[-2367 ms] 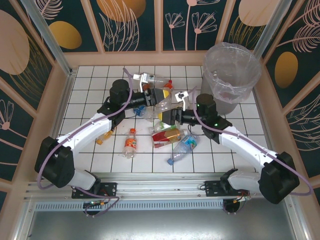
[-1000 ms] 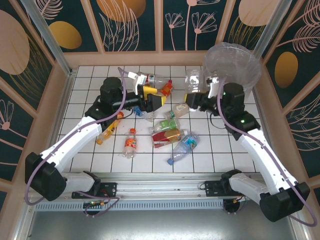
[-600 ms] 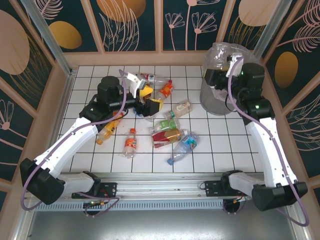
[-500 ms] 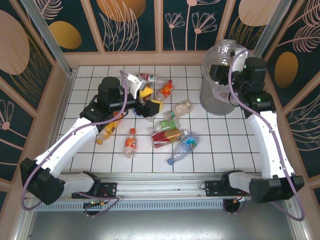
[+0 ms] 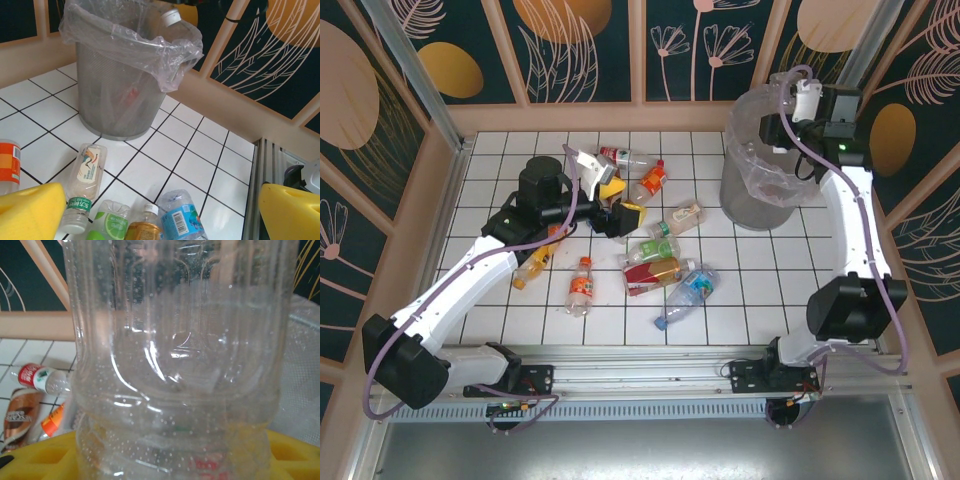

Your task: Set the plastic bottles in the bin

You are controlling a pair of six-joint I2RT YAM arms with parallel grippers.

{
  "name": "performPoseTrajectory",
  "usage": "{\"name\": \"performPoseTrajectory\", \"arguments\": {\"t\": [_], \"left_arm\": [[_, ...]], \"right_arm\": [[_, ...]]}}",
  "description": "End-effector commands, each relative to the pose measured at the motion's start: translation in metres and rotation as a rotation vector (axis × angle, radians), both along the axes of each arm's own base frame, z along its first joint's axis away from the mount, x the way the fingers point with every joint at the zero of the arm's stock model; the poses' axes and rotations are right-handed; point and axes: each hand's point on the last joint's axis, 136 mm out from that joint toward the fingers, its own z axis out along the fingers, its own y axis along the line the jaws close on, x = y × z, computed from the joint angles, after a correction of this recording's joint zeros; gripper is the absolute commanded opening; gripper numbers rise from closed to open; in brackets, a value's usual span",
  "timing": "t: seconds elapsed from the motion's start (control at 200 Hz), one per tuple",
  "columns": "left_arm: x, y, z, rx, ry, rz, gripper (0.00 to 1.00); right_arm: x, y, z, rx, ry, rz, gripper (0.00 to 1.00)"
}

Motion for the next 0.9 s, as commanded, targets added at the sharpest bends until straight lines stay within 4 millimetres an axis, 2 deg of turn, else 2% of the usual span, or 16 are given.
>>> {"name": "performPoseTrajectory", "arguments": {"t": [0.0, 0.225, 0.485, 0.666, 0.896], "left_arm": [[0.002, -0.001, -0.006, 0.011, -0.001, -0.003, 0.99], [0.000, 0.000, -0.007, 0.004, 0.008, 0.000, 0.99], [-0.001, -0.001, -0.008, -0.003, 0.023, -0.002, 0.99], [-0.001, 0.000, -0.008, -0.005, 0.023, 0.002, 0.99], [-0.001, 0.000, -0.007, -0.005, 0.022, 0.006, 0.99]], "right_arm": [[0.007, -0.009, -0.003, -0.025, 0.018, 0.016, 0.60], [0.019, -0.023, -0.043, -0.039, 0.129, -0.015, 0.61], [0.021, -0.052, -0.084, -0.132, 0.222, -0.149, 0.61], [0.023, -0.060, -0.096, -0.153, 0.250, -0.190, 0.67], [0.025, -0.069, -0.108, -0.181, 0.280, -0.232, 0.68]]}}
